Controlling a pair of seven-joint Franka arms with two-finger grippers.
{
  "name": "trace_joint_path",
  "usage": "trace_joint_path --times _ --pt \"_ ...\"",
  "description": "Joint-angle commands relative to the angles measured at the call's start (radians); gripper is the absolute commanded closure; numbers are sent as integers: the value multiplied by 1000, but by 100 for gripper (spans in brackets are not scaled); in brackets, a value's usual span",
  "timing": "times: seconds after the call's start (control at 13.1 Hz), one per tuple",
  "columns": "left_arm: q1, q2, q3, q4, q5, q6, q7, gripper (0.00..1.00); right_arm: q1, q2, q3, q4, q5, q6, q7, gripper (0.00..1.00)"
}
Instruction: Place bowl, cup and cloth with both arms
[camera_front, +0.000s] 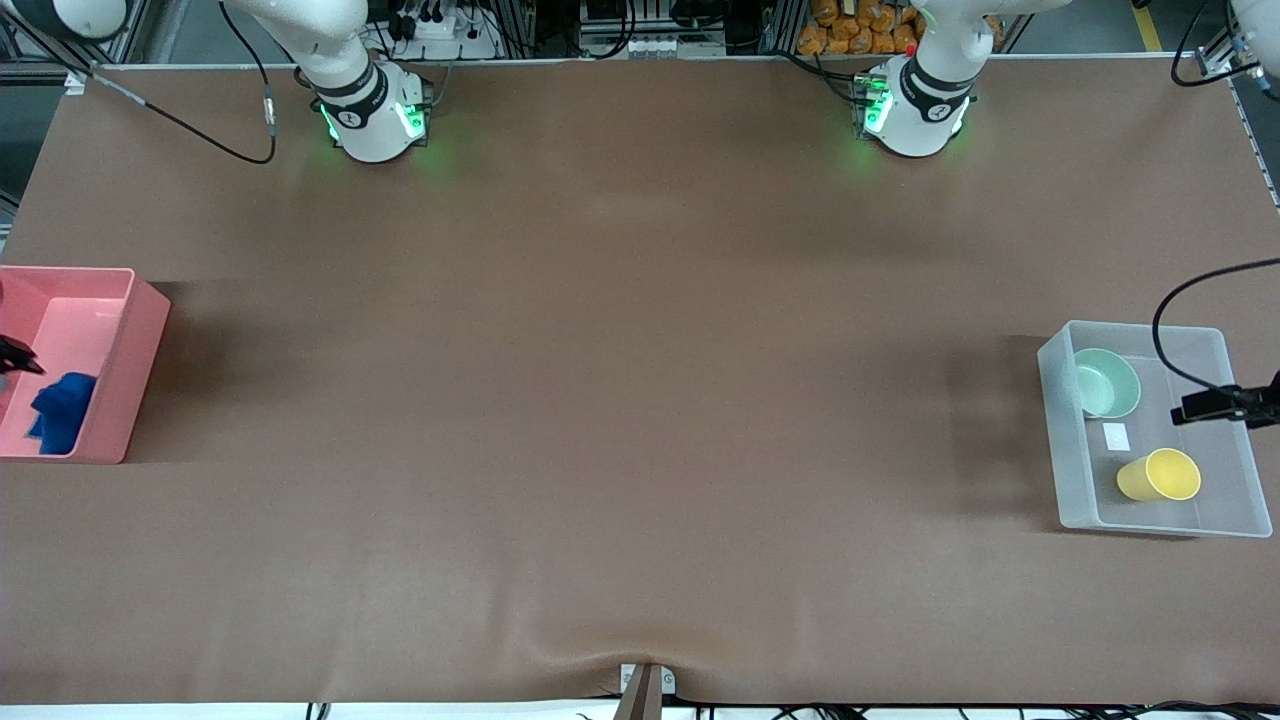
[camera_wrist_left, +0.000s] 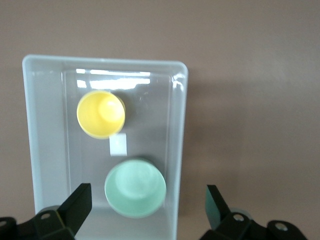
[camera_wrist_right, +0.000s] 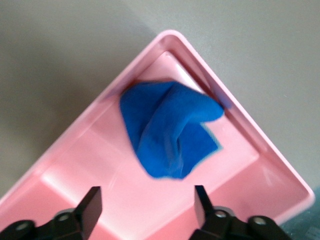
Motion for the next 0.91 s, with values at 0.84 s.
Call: trace_joint_path --times 0.84 --pt "-60 -505 -247 -484 165 43 -307 0 436 -425 7 -38 59 -560 818 0"
